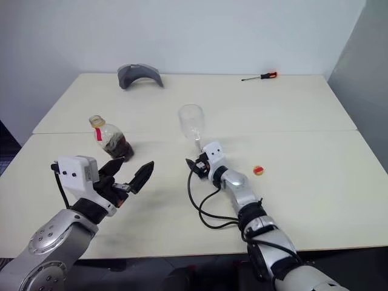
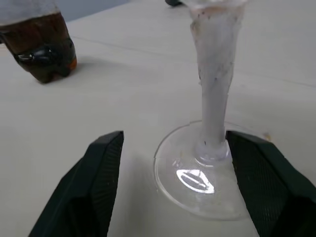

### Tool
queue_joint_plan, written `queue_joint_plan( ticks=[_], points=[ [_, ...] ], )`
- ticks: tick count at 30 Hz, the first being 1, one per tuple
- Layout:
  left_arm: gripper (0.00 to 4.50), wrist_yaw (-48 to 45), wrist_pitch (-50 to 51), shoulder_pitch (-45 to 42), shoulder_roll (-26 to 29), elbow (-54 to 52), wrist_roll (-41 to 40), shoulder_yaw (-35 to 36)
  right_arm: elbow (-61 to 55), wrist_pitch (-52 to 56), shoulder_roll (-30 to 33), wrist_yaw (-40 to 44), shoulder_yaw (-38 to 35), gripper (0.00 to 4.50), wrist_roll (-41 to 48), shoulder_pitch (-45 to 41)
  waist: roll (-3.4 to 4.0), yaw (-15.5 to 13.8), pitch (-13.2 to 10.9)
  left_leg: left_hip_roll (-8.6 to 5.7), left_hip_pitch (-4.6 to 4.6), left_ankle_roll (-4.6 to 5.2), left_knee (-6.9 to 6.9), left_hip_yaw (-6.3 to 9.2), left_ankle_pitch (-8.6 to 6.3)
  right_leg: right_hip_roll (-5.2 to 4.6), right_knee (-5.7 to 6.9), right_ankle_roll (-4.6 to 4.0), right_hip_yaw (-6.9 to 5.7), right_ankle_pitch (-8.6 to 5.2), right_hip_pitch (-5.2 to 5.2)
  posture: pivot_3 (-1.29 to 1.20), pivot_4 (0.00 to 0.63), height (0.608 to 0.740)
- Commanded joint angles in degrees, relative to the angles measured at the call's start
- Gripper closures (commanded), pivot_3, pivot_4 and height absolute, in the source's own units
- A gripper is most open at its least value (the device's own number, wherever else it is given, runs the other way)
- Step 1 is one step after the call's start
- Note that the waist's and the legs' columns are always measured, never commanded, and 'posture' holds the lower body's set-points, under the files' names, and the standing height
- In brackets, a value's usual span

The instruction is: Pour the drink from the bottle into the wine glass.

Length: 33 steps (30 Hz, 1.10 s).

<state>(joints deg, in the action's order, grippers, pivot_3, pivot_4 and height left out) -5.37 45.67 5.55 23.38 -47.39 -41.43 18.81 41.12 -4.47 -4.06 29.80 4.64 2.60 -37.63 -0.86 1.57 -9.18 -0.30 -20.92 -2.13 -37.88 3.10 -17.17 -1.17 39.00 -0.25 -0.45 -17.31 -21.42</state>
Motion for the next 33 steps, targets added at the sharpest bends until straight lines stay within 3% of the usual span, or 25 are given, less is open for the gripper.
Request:
queue_joint_plan(
  ticks=[1, 6, 8, 14, 24, 33],
  points=[
    [0.0, 0.39, -2.08, 0.54, -0.13, -0.21, 1.2, 0.96, -25.5, 11.76, 6.34, 3.4, 0.22, 0.97, 3.16, 8.68, 0.07, -0.65, -0.07, -0.02, -0.04, 0.0, -0.02, 0.04, 0.0, -0.02, -0.02, 0.01, -0.03, 0.0, 0.0, 0.0, 0.15, 0.74],
    [0.0, 1.07, -4.74, 2.72, -1.09, 2.44, 4.82, 2.0, -51.05, 27.94, 15.42, 5.52, -0.97, 0.97, 9.49, 18.97, 0.09, -0.77, -0.16, -0.03, -0.08, 0.19, 0.03, 0.03, -0.14, -0.03, -0.1, 0.04, -0.01, -0.02, -0.04, 0.0, 0.15, 0.74],
    [0.0, 1.56, -6.9, 3.18, -1.71, 4.77, 7.49, 2.19, -60.05, 34.03, 18.65, 7.54, -4.18, 0.97, 16.86, 20.87, 0.14, -0.41, -0.28, 0.03, -0.04, 0.2, 0.06, 0.04, -0.15, 0.04, -0.04, 0.04, 0.0, -0.02, -0.05, 0.0, 0.15, 0.74],
    [0.0, 1.46, -15.67, 0.93, -1.77, 16.61, 16.01, 2.98, -74.56, 42.85, 24.49, 11.32, -8.02, 0.97, 32.52, 24.87, 0.15, -0.37, -0.39, 0.03, -0.02, 0.21, 0.07, 0.15, -0.15, 0.08, -0.05, 0.06, -0.11, -0.03, 0.0, 0.0, 0.15, 0.74],
    [0.0, -4.43, -29.87, -11.39, 0.01, 39.56, 22.86, 1.78, -76.2, 38.98, 26.26, 12.89, -2.49, 0.97, 33.47, 25.94, -0.21, -0.98, -0.61, -0.02, -0.08, 0.22, 0.04, 0.13, -0.15, 0.02, -0.1, 0.08, -0.13, -0.02, -0.04, 0.0, 0.15, 0.74],
    [0.0, -9.32, -34.03, -18.82, 0.58, 49.36, 24.43, -0.7, -75.61, 37.02, 25.22, 10.98, -0.47, 0.97, 32.94, 25.54, -0.52, -1.26, -0.8, -0.01, -0.13, 0.2, 0.02, 0.16, -0.14, 0.0, -0.1, 0.08, -0.17, -0.02, -0.08, 0.0, 0.15, 0.74]
  ],
)
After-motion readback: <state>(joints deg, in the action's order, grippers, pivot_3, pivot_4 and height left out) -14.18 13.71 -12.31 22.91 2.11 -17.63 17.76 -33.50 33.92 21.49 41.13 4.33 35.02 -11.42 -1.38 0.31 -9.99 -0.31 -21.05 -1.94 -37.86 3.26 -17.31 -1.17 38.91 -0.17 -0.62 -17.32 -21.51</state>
